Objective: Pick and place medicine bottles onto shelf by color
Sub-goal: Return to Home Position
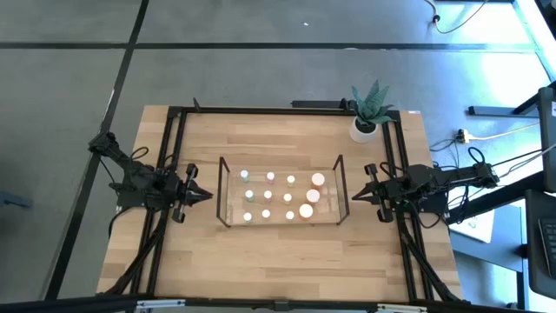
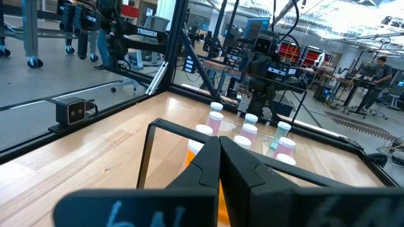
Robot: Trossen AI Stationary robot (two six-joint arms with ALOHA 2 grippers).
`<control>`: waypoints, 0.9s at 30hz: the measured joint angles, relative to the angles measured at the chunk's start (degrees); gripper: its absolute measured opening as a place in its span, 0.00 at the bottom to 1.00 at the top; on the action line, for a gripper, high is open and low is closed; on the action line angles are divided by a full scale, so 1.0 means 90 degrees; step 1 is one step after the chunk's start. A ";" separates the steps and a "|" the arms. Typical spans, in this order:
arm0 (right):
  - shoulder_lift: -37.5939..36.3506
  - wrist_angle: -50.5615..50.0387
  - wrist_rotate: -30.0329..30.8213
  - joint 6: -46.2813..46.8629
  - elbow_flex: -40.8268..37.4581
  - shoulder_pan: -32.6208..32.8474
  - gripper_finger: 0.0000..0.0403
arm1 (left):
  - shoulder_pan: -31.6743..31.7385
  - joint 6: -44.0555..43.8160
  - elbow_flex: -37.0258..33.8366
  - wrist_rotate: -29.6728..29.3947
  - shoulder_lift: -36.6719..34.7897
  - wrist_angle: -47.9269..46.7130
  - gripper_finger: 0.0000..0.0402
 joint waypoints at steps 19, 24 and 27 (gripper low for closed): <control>-0.0001 0.0000 0.0000 0.0001 0.0000 0.0000 0.02 | -0.0002 0.0002 0.0000 0.0000 0.0001 -0.0001 0.01; -0.0002 0.0000 0.0001 0.0000 0.0000 0.0000 0.02 | -0.0002 0.0002 0.0000 0.0000 0.0000 0.0000 0.01; -0.0001 0.0000 0.0001 0.0001 0.0000 0.0002 0.02 | -0.0002 0.0002 0.0000 0.0000 0.0000 0.0000 0.02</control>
